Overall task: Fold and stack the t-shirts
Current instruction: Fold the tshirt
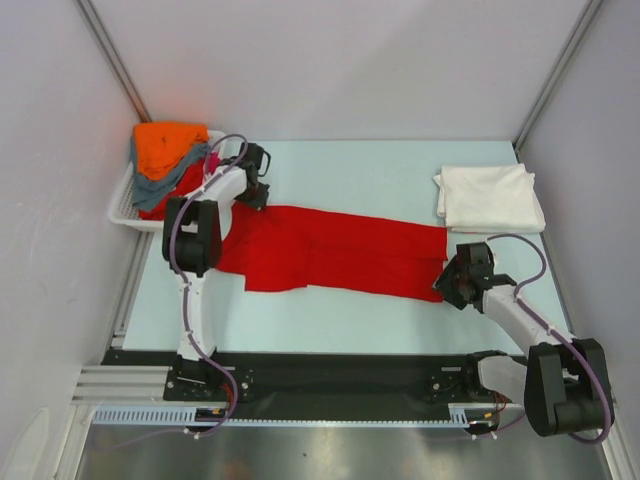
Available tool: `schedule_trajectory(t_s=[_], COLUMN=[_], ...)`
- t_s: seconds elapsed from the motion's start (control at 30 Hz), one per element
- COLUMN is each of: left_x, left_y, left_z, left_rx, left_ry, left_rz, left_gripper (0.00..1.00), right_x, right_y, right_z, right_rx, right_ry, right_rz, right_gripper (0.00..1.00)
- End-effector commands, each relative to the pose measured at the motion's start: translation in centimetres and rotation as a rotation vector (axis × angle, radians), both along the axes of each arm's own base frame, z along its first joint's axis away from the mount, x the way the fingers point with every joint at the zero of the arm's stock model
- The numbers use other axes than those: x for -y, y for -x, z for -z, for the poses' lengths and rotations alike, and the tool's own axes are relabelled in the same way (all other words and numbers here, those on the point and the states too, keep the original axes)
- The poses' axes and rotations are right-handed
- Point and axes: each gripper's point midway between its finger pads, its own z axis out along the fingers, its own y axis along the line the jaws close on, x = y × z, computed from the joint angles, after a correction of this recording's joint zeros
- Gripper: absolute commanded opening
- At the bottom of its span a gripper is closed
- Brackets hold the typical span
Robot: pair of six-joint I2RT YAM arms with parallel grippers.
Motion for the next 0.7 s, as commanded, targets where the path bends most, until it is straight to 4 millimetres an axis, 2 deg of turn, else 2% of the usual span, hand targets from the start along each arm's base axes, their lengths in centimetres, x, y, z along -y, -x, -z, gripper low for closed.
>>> schedule_trajectory(t_s=[0.0, 0.07, 0.1, 0.17, 0.2, 0.23, 0.33, 0.37, 0.4, 0.43, 0.47, 0.5, 0.53, 0.57, 0.6, 0.63, 0.67], left_x=[0.8, 1.1, 1.4, 2.2, 2.6, 3.1, 5.0, 5.5, 6.6, 7.1, 8.1, 9.2, 10.0, 11.5, 13.1, 14.1, 16.5], left_y=[-3.3, -3.9, -4.6, -5.3, -6.4, -6.8, -8.7, -9.3, -10.3, -10.7, -11.3, -11.9, -12.1, -12.8, -12.8, -12.9, -12.8], left_z=[0.0, 0.5, 0.1, 0.7, -0.2, -0.4, -0.6, -0.8, -1.9, -0.8, -1.1, -1.8, -1.0, -1.5, -1.5, -1.6, -2.0], left_rx=[0.071, 0.073, 0.091, 0.093, 0.126, 0.135, 0.178, 0.196, 0.236, 0.236, 0.265, 0.294, 0.296, 0.340, 0.353, 0.369, 0.400], left_ry=[0.043, 0.050, 0.061, 0.075, 0.084, 0.093, 0.118, 0.127, 0.140, 0.143, 0.168, 0.181, 0.194, 0.236, 0.259, 0.280, 0.324], left_rz=[0.015, 0.021, 0.028, 0.048, 0.059, 0.072, 0.119, 0.133, 0.154, 0.172, 0.197, 0.220, 0.242, 0.281, 0.310, 0.326, 0.375], left_gripper=[0.00, 0.00, 0.00, 0.00, 0.00, 0.00, 0.00, 0.00, 0.00, 0.00, 0.00, 0.00, 0.00, 0.00, 0.00, 0.00, 0.00], right_x=[-1.0, -1.1, -1.2, -1.7, -1.9, -2.7, -4.4, -6.0, -6.9, -7.8, -10.1, -11.4, -12.7, -14.3, -16.9, -18.4, -19.7], right_y=[-0.1, 0.3, 0.4, 1.0, 1.2, 1.5, 2.6, 3.4, 4.0, 4.5, 5.9, 6.1, 6.5, 7.1, 7.7, 8.1, 8.4], right_z=[1.0, 1.5, 1.4, 1.6, 1.5, 1.5, 1.3, 1.2, 1.2, 1.0, 0.8, 0.4, 0.0, 0.0, -1.2, -1.5, -1.1], right_rx=[-0.008, -0.035, -0.027, -0.032, -0.032, -0.036, -0.058, -0.067, -0.075, -0.074, -0.082, -0.069, -0.061, -0.073, -0.044, -0.041, -0.059], right_ry=[-0.057, -0.060, -0.060, -0.054, -0.052, -0.056, -0.065, -0.073, -0.072, -0.081, -0.105, -0.121, -0.141, -0.163, -0.183, -0.192, -0.191], right_rz=[-0.010, -0.004, -0.005, -0.019, -0.028, -0.049, -0.107, -0.152, -0.179, -0.204, -0.259, -0.282, -0.311, -0.323, -0.397, -0.430, -0.446], right_gripper=[0.49, 0.45, 0.42, 0.25, 0.20, 0.10, 0.00, 0.00, 0.00, 0.00, 0.00, 0.00, 0.00, 0.00, 0.00, 0.00, 0.00])
